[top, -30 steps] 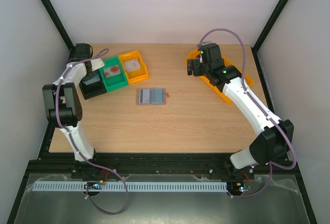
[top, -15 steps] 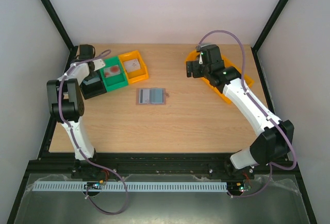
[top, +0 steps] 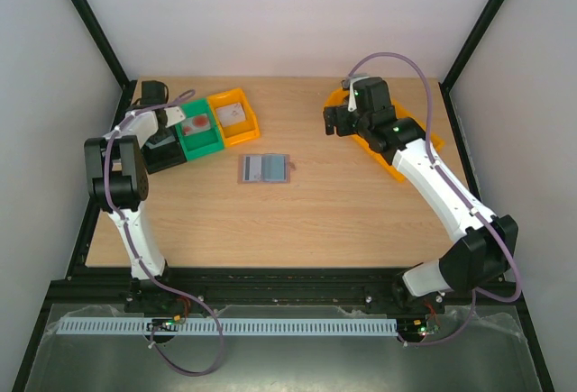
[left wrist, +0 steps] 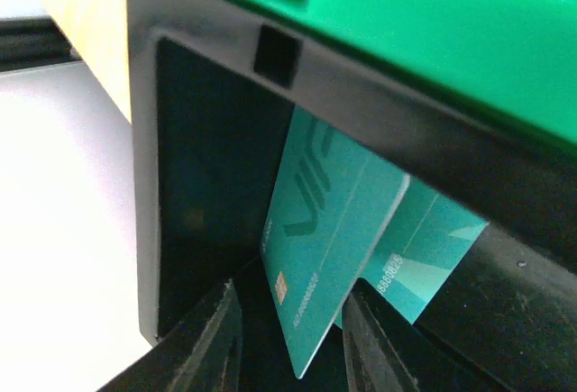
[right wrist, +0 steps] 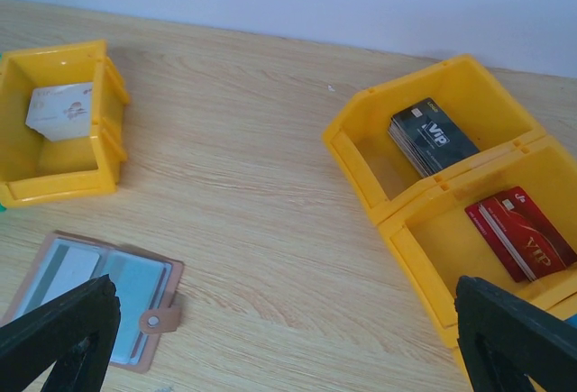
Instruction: Take the credit cards out of the card holder
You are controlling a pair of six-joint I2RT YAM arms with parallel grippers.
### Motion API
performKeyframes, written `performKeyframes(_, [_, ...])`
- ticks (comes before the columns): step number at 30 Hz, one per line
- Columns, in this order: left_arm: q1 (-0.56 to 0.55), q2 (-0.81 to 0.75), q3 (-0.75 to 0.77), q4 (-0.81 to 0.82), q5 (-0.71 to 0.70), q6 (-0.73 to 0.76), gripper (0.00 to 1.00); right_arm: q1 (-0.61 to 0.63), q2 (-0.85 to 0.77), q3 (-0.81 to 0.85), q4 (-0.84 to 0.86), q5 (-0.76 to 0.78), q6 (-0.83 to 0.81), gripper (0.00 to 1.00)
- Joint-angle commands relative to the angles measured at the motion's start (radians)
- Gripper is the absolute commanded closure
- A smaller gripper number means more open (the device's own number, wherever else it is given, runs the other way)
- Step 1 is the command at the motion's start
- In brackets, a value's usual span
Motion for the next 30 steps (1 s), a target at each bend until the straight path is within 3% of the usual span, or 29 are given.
performKeyframes(1, [0.003, 0.003, 0.003, -0.032, 0.004, -0.003, 0.63, -0.005, -0.021, -0.017, 0.024, -0.011, -0.011, 0.01])
performKeyframes(6, [0.004, -0.009, 0.022, -0.040, 0.029, -0.024, 0.53, -0.006, -0.022, -0.011, 0.021, -0.019, -0.010, 0.01])
performKeyframes(17, [0.007, -0.067, 0.043, -0.056, 0.113, -0.076, 0.21, -0.006, -0.022, -0.009, 0.021, -0.047, 0.002, 0.01])
performKeyframes(25, [0.006, -0.271, 0.037, -0.181, 0.353, -0.222, 0.11, -0.006, -0.009, -0.015, 0.059, -0.168, 0.070, 0.01])
performKeyframes(30, [-0.013, -0.442, -0.028, -0.279, 0.590, -0.440, 0.07, 0.011, 0.026, -0.047, 0.114, -0.172, 0.192, 0.06])
